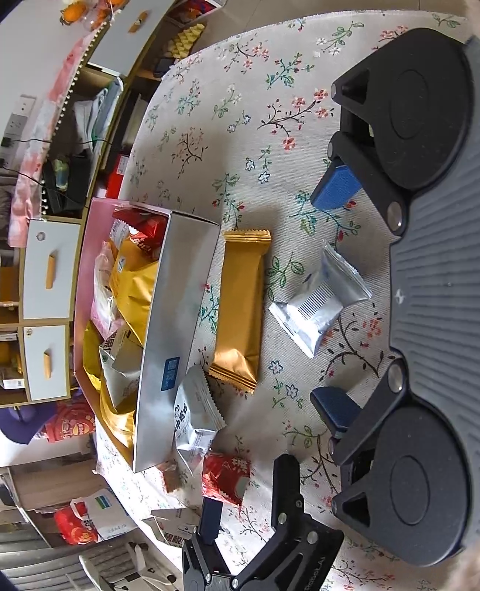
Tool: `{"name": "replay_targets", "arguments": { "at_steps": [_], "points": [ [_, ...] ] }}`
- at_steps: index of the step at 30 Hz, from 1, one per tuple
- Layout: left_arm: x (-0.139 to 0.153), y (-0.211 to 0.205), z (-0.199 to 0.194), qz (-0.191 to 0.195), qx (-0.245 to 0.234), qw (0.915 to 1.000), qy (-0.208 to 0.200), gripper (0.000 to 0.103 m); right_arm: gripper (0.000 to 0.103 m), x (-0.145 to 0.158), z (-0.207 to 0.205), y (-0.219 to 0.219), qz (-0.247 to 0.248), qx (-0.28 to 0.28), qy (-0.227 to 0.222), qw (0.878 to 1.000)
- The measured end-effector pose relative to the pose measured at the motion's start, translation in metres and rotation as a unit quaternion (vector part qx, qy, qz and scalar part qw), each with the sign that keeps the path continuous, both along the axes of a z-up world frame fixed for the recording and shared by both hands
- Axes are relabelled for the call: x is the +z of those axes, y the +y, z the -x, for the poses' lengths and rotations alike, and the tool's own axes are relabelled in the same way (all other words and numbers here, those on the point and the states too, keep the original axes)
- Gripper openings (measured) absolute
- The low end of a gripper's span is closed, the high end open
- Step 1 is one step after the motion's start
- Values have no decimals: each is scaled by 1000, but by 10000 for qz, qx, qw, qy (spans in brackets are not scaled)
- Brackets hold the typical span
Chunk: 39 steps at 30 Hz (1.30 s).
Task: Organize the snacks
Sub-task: 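Grasp the red packet with the left tool while the right grasps the small silver packet, then carry the red and silver packets into the pink box, opening both tools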
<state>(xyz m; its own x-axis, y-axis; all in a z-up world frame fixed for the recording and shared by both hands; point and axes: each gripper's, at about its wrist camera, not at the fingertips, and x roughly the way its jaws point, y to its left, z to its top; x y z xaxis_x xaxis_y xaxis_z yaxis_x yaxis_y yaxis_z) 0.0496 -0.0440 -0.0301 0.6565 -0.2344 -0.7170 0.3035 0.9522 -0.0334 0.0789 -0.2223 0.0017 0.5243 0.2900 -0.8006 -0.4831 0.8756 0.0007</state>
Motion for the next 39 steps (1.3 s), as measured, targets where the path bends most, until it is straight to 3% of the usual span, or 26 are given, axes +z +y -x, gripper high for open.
{"name": "replay_targets", "arguments": {
  "at_steps": [9, 20, 26, 29, 39],
  "points": [
    [7, -7, 1, -37, -82, 9998, -171, 87, 78, 6, 1, 4, -12, 229, -42, 9997],
    [11, -8, -3, 34, -23, 9999, -152, 50, 51, 11, 4, 11, -11, 499, -42, 9987],
    [14, -7, -5, 21, 53, 10000, -72, 42, 35, 13, 6, 18, 33, 666, -57, 9978],
    [17, -7, -7, -28, 109, 9999, -21, 38, 34, 14, 6, 21, 49, 720, -59, 9974],
    [29, -3, -10, 250, 335, 9988, 272, 37, 33, 22, 7, 26, -165, 781, -22, 9968]
  ]
}}
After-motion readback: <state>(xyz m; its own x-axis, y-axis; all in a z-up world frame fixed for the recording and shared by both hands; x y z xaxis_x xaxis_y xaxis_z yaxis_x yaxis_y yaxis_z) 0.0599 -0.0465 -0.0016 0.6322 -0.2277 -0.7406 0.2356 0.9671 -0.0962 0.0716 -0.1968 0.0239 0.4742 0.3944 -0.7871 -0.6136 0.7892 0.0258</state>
